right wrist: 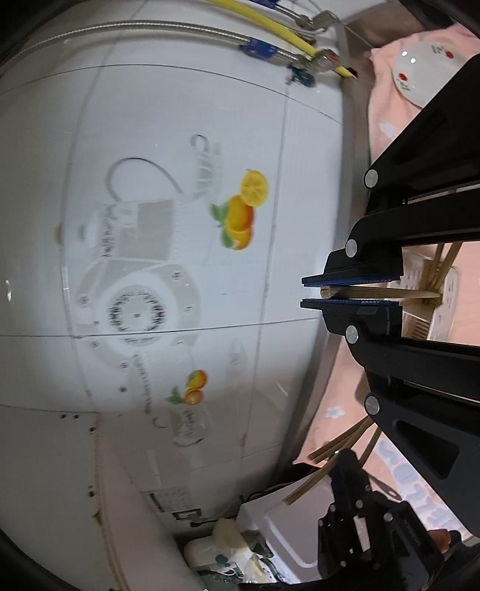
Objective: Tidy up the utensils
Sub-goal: 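Raise the left tool's chopstick over the holder while the right tool carries its own, then open the left tool over the holder while the right tool releases its chopstick, then move both open tools down to the last two chopsticks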
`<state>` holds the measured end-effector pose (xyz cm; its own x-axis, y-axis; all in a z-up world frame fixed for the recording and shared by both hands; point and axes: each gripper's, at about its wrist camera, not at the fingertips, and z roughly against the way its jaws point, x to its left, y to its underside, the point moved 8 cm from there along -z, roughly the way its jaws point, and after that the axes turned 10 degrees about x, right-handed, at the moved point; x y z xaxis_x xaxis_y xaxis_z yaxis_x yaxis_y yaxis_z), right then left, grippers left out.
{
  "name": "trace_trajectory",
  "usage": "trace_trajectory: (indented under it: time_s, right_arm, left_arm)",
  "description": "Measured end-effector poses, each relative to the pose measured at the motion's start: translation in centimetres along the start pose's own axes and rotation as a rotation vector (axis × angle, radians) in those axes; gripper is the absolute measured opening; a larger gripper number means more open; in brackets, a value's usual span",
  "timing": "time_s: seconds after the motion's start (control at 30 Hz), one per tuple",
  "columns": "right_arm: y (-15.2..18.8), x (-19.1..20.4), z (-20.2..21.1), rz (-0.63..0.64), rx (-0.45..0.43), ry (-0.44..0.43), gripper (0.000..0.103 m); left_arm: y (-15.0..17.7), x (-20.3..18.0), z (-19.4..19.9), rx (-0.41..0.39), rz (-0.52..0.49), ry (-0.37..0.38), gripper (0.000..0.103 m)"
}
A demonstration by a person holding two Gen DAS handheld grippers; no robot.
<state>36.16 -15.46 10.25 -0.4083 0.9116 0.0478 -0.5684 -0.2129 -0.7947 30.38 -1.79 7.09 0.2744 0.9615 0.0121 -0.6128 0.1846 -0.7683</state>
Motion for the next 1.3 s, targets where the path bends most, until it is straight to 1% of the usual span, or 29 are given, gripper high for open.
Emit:
trace_trajectory:
  time_s: [0.13, 0.23, 0.3, 0.33, 0.37, 0.4, 0.47, 0.53, 0.6, 0.67, 0.8, 0.87, 0.93, 1.03, 1.07, 1.23, 1.3]
  right_arm:
    - [0.8, -0.1, -0.8, -0.007, 0.022, -0.002, 0.006]
    - [0.9, -0.2, -0.6, -0.012, 0.017, 0.002, 0.007]
    - [0.8, -0.2, -0.1, -0.011, 0.01, 0.005, 0.008]
    - [0.8, -0.2, 0.3, -0.009, 0.004, 0.009, 0.012]
    - [0.7, -0.3, 0.6, -0.006, -0.002, 0.013, 0.017]
    - [0.7, -0.2, 1.2, -0.002, -0.012, 0.019, 0.019]
    - [0.7, -0.1, 2.1, 0.008, -0.023, 0.025, 0.022]
    - [1.2, 0.2, 3.1, 0.019, -0.028, 0.024, 0.026]
    - [2.2, 0.5, 4.1, 0.03, -0.03, 0.028, 0.029]
    - [3.4, 0.9, 4.7, 0.039, -0.018, 0.03, 0.033]
    - [7.2, 2.0, 5.3, 0.044, 0.023, 0.001, 0.035]
    - [9.1, 2.6, 5.4, 0.045, 0.043, -0.013, 0.036]
    - [11.7, 3.4, 5.2, 0.049, 0.073, -0.021, 0.037]
    - [15.5, 4.7, 4.7, 0.051, 0.118, -0.044, 0.038]
    - [16.3, 5.0, 4.6, 0.05, 0.127, -0.047, 0.038]
    - [22.6, 7.2, 3.2, 0.064, 0.211, -0.046, 0.038]
    - [25.0, 8.1, 2.6, 0.057, 0.246, -0.061, 0.038]
  left_arm:
    - [0.2, 0.1, -0.2, 0.006, 0.003, -0.005, 0.006]
    - [0.2, 0.2, 0.2, -0.006, 0.005, -0.017, 0.007]
    - [0.2, 0.2, 0.5, -0.011, 0.003, -0.016, 0.007]
    - [0.1, 0.1, 0.7, -0.015, 0.001, -0.018, 0.008]
    - [0.1, 0.1, 1.1, -0.02, 0.001, -0.022, 0.011]
    - [0.1, 0.1, 1.4, -0.026, 0.003, -0.023, 0.013]
    - [0.2, 0.2, 2.1, -0.038, 0.007, -0.027, 0.023]
    - [0.4, 0.2, 3.0, -0.049, 0.011, -0.035, 0.031]
    - [0.9, 0.1, 3.7, -0.055, 0.013, -0.039, 0.034]
    - [1.9, -0.1, 4.5, -0.058, 0.016, -0.041, 0.039]
    - [4.4, -0.5, 5.4, -0.044, 0.023, -0.045, 0.042]
    - [5.7, -0.7, 5.7, -0.035, 0.03, -0.049, 0.049]
    - [7.2, -0.7, 5.7, -0.021, 0.04, -0.049, 0.05]
    - [9.4, -0.4, 5.8, -0.002, 0.063, -0.053, 0.058]
    - [10.3, -0.3, 5.7, 0.004, 0.073, -0.055, 0.059]
    - [13.7, 0.4, 5.2, 0.044, 0.116, -0.061, 0.065]
    - [15.1, 0.8, 5.1, 0.059, 0.131, -0.073, 0.067]
